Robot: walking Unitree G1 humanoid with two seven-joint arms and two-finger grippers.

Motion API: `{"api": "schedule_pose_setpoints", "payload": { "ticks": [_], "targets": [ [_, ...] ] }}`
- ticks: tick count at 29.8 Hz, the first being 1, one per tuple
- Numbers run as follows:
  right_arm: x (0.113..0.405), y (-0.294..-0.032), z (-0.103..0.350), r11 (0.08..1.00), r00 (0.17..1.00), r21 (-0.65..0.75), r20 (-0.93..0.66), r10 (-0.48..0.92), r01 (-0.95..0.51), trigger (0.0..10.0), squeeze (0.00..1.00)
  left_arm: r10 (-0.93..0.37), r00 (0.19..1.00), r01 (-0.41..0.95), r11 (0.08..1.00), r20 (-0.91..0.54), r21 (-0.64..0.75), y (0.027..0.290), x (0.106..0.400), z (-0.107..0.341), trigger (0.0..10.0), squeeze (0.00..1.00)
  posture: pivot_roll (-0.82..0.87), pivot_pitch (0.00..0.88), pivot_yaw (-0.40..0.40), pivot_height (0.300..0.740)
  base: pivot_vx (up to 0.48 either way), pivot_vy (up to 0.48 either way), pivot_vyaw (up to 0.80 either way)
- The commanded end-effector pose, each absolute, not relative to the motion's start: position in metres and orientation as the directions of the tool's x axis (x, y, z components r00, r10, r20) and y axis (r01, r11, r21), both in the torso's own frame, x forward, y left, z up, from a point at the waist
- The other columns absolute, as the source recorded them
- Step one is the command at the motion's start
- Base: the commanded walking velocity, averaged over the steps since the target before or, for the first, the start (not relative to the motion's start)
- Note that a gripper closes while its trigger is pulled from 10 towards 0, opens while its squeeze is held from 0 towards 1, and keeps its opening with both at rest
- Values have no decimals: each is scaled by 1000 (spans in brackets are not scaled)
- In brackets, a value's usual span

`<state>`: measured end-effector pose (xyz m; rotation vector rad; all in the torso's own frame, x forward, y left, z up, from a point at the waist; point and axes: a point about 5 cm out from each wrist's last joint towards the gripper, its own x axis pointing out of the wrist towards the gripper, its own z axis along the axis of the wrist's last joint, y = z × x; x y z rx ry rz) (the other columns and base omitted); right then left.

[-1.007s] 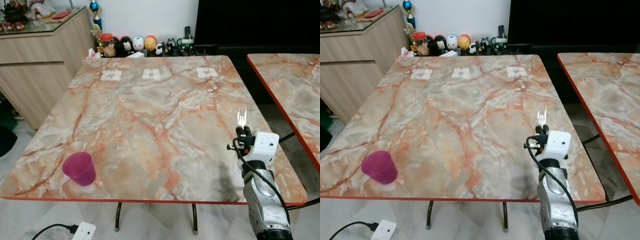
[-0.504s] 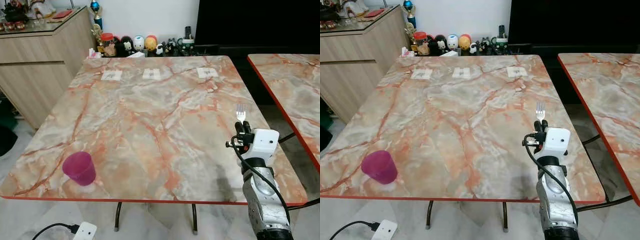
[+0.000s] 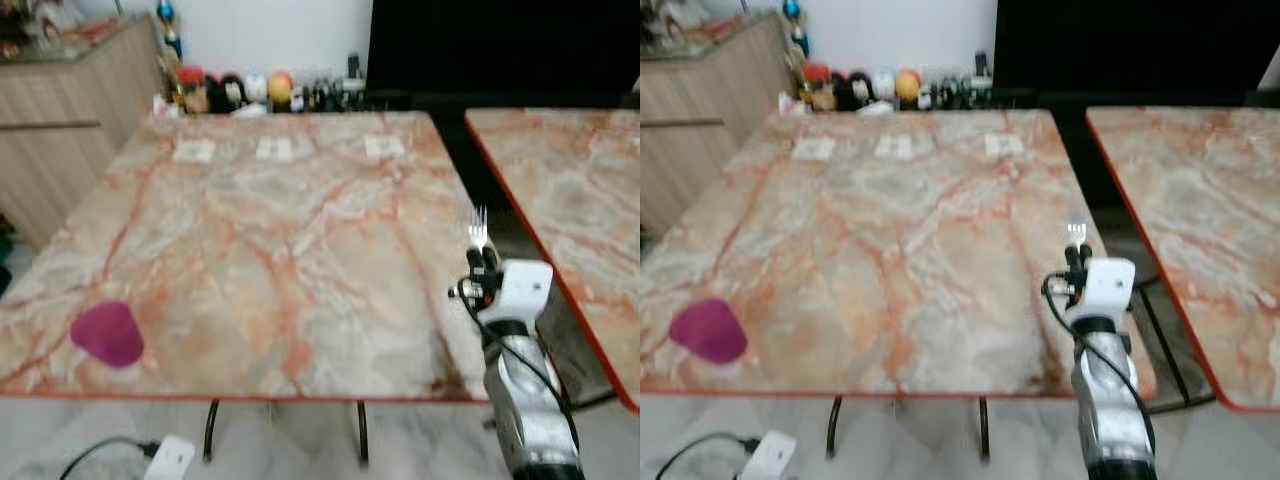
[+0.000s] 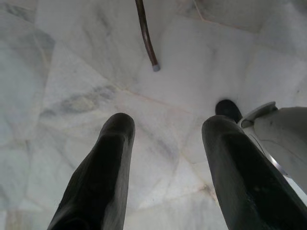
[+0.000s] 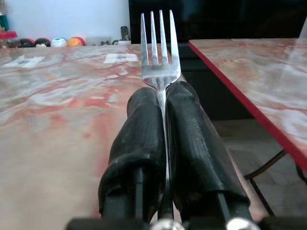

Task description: Setting the table

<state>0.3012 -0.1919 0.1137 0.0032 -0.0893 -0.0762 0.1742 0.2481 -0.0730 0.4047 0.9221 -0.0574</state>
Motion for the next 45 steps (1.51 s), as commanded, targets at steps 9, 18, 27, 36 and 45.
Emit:
{"api": "schedule_pose_setpoints", "payload": {
  "ticks": [9, 18, 27, 36, 45],
  "targets": [
    [299, -202, 120, 993, 986, -7, 122, -113, 115, 10000, 0, 116, 594, 236, 921, -796, 310, 248, 170, -75, 10000, 0, 37, 0, 44, 740, 0, -460, 0],
    [299, -206, 121, 992, 984, -10, 127, -127, 129, 10000, 0, 121, 592, 238, 918, -797, 317, 249, 170, -75, 10000, 0, 36, 0, 45, 740, 0, -455, 0],
    [298, -210, 134, 987, 962, 25, 218, -162, 160, 10000, 0, 123, 590, 240, 917, -798, 319, 251, 170, -74, 10000, 0, 34, 0, 45, 740, 0, -454, 0],
    [297, -218, 153, 979, 929, 43, 311, -203, 199, 10000, 0, 135, 583, 232, 917, -801, 323, 256, 168, -74, 10000, 0, 33, 0, 53, 740, 0, -454, 0],
    [295, -226, 155, 974, 922, 35, 315, -224, 224, 10000, 0, 138, 573, 230, 919, -808, 320, 256, 165, -75, 10000, 0, 28, 0, 57, 740, 0, -454, 0]
  ]
}}
